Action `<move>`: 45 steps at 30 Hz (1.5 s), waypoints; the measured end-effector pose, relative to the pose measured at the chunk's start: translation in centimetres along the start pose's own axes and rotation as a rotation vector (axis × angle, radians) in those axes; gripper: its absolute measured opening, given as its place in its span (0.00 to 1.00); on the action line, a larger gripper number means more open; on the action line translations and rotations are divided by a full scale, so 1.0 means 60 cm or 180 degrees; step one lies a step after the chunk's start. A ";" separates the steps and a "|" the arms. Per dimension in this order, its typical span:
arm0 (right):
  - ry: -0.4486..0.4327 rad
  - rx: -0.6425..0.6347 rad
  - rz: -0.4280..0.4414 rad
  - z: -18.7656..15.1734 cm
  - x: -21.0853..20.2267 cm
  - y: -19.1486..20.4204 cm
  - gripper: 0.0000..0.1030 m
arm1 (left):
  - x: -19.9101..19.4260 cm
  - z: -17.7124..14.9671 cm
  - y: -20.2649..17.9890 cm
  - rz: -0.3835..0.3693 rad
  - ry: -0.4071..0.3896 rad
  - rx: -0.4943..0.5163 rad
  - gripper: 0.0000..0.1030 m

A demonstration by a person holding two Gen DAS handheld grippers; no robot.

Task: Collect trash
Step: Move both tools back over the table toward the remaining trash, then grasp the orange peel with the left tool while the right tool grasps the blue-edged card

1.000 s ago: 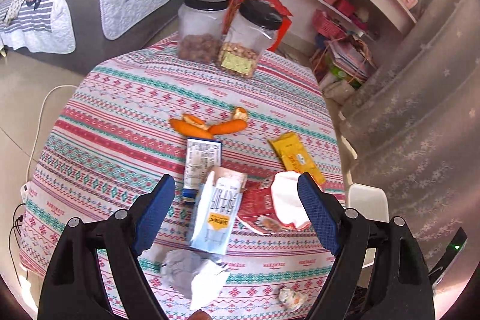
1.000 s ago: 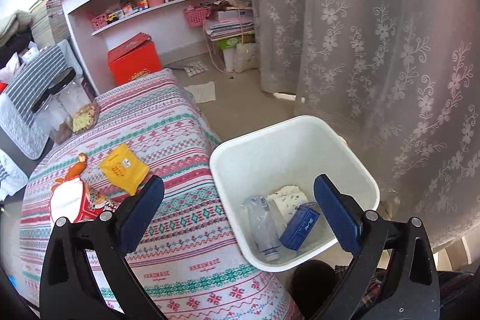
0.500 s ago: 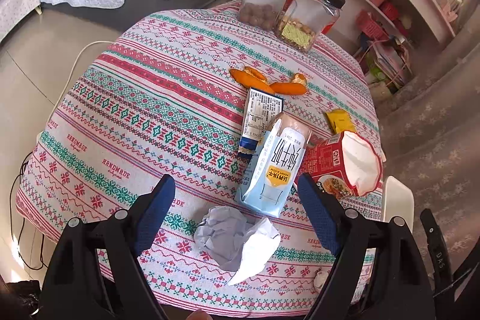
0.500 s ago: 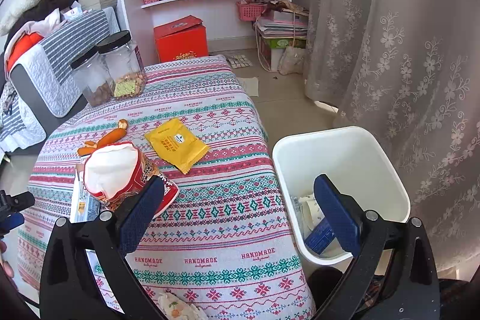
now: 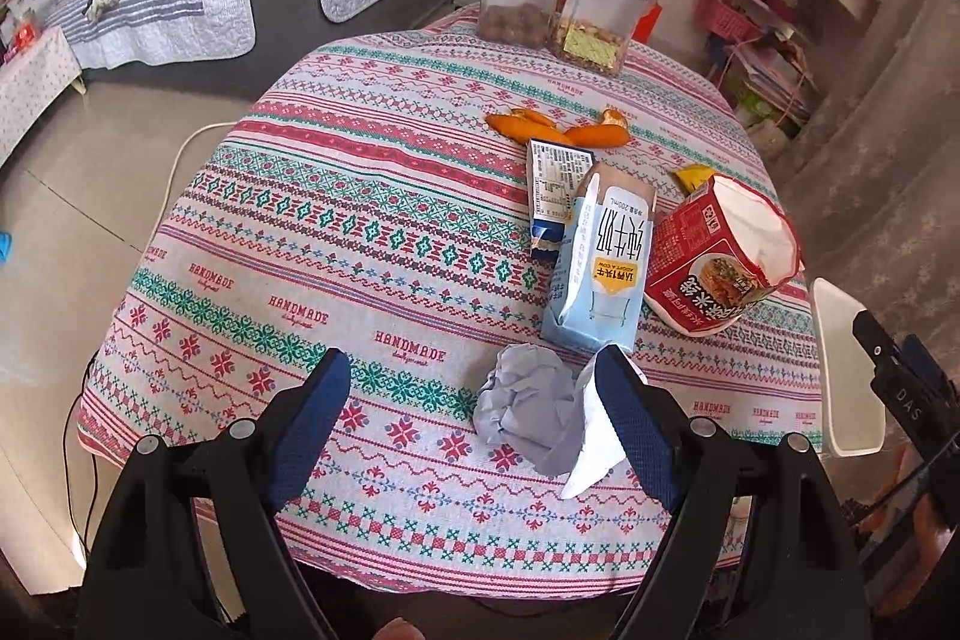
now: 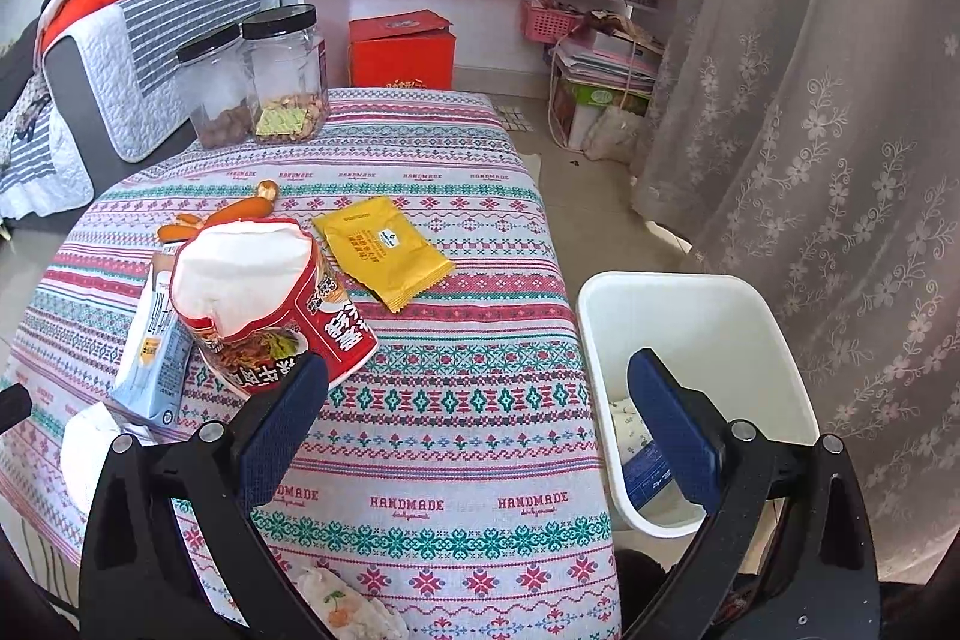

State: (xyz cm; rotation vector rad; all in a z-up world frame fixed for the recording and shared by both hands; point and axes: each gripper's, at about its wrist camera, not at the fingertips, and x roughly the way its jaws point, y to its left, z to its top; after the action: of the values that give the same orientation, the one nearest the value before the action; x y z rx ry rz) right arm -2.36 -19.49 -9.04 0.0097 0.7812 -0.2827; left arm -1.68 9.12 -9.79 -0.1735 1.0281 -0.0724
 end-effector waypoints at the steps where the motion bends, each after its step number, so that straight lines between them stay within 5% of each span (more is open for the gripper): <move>1: 0.0011 0.0006 0.0018 0.001 0.000 0.002 0.93 | 0.002 0.005 0.006 -0.0007 0.0011 -0.0015 0.79; 11: 0.0020 -0.0253 0.0261 0.002 -0.009 0.047 0.93 | 0.038 0.104 0.036 -0.0101 0.0128 -0.0269 0.79; 23: 0.0314 -0.0354 0.0412 0.000 0.020 0.053 0.93 | 0.178 0.201 -0.035 -0.0260 0.0730 -0.0318 0.79; 28: 0.0414 -0.0320 0.0446 0.002 0.030 0.047 0.93 | 0.218 0.231 -0.058 -0.0195 0.0757 -0.0306 0.79; 32: 0.0487 -0.0291 0.0491 0.003 0.035 0.044 0.93 | 0.238 0.257 -0.102 -0.0181 0.0715 -0.0016 0.79; 39: 0.0629 -0.0188 0.0503 0.003 0.050 0.027 0.93 | 0.311 0.293 -0.234 0.0073 0.0907 0.1045 0.77; 45: 0.0657 -0.0044 0.0530 0.015 0.063 0.013 0.93 | 0.372 0.300 -0.268 0.0195 0.1159 0.1259 0.56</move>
State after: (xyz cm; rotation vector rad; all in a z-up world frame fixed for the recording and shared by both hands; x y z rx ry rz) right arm 1.00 -19.79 -11.07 0.0916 0.9816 -0.1189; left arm 25.59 -7.89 -16.72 0.2401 1.3581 -0.2565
